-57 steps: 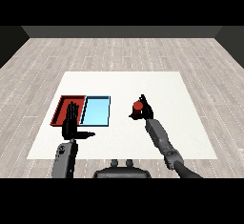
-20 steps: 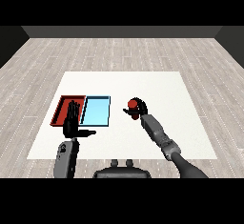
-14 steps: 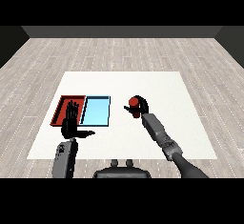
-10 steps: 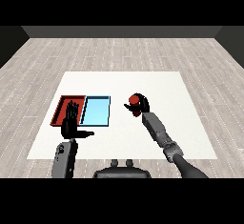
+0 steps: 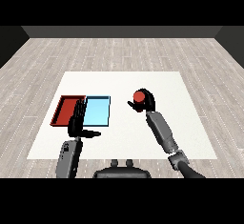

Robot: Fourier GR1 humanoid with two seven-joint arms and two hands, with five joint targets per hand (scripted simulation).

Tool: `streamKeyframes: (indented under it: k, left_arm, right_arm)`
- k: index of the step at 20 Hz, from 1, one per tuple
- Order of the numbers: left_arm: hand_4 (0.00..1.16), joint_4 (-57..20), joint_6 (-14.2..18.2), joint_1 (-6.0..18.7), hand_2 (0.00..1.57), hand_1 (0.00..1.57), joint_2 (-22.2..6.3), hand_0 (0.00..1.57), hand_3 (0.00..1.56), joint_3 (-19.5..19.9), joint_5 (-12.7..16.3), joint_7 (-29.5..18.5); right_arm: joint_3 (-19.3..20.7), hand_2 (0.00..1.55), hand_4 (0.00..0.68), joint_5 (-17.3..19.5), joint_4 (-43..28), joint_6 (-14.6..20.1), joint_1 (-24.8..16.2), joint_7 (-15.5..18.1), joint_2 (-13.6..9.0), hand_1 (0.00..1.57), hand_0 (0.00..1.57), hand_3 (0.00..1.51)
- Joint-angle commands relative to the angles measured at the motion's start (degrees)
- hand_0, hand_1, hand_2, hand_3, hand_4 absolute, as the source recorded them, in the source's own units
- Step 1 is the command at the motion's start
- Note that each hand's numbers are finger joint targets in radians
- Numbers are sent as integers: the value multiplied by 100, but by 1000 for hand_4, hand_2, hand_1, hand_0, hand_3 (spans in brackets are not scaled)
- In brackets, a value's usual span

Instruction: Pick the red can and put it in the red box

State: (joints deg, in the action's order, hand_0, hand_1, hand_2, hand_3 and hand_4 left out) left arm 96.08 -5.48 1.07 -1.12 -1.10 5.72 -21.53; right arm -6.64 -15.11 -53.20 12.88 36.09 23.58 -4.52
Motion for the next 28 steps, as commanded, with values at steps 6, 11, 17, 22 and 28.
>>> streamKeyframes:
  k: [6, 11, 17, 22, 28]
  left_arm:
    - [0, 456, 651, 6, 0, 0, 110, 0, 0, -967, -366, 596]
    - [0, 316, 1117, 554, 0, 0, 111, 0, 0, -1445, -594, 1334]
    - [0, -274, 1223, 646, 0, 0, 111, 0, 0, -1609, -529, 1211]
    - [0, -301, 1322, 785, 0, 0, 112, 0, 0, -1677, -404, 1369]
    - [0, -1818, 1529, 1485, 0, 0, 112, 0, 0, -1724, -43, 696]
  right_arm:
    - [-298, 1410, 622, 204, -2638, 227, -1208, -743, -166, 1438, 1438, 1381]
    - [-997, 1410, 622, 756, -3058, 945, -1560, -892, 433, 1438, 1438, 1381]
    - [-1110, 1423, 634, 788, -2956, 1055, -1239, -688, 446, 1435, 1435, 1401]
    - [-1594, 1430, 616, 781, -3321, 1172, -1590, -531, 450, 1442, 1442, 1395]
    - [-1340, 1442, 651, 919, -3747, 818, -1709, -899, 451, 1451, 1451, 1395]
